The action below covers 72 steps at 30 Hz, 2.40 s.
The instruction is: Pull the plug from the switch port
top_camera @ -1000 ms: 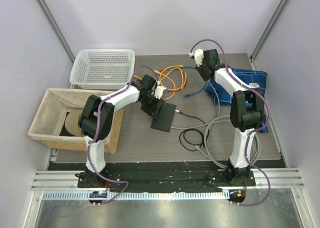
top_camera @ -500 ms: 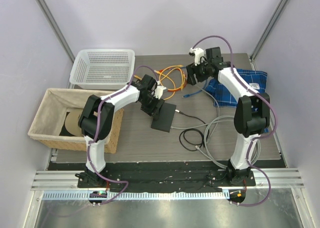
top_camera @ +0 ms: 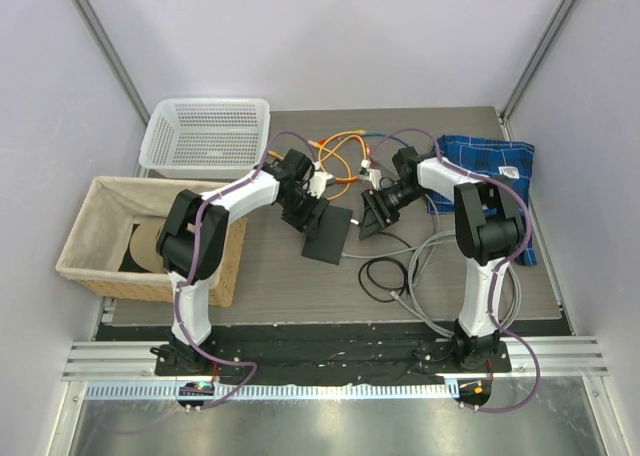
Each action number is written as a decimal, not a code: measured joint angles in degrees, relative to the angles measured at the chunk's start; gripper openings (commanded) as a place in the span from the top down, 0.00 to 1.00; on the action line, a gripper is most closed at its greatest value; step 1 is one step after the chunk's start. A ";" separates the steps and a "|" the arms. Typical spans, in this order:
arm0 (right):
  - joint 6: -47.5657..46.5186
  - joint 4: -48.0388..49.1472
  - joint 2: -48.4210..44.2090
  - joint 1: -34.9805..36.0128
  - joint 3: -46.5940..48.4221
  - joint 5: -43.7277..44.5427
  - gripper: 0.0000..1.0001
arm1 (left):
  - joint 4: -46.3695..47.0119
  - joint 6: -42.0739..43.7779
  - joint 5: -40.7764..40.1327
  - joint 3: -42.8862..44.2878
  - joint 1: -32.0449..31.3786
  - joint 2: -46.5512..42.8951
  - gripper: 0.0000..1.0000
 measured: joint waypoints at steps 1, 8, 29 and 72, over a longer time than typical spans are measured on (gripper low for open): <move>-0.46 -0.63 0.66 0.04 -0.07 -0.48 0.42 | 0.02 0.02 0.00 -0.02 0.00 0.00 0.46; -2.56 -2.93 3.85 1.46 -0.11 -2.97 0.43 | 0.11 0.07 0.02 -0.11 0.00 -0.02 0.46; 8.39 7.23 5.81 5.66 -4.83 -7.74 0.43 | 0.31 0.31 -0.55 -0.31 -0.46 -0.22 0.46; 14.95 6.49 7.65 8.68 -2.05 0.98 0.98 | 0.11 0.96 -0.42 0.31 -0.98 0.28 0.46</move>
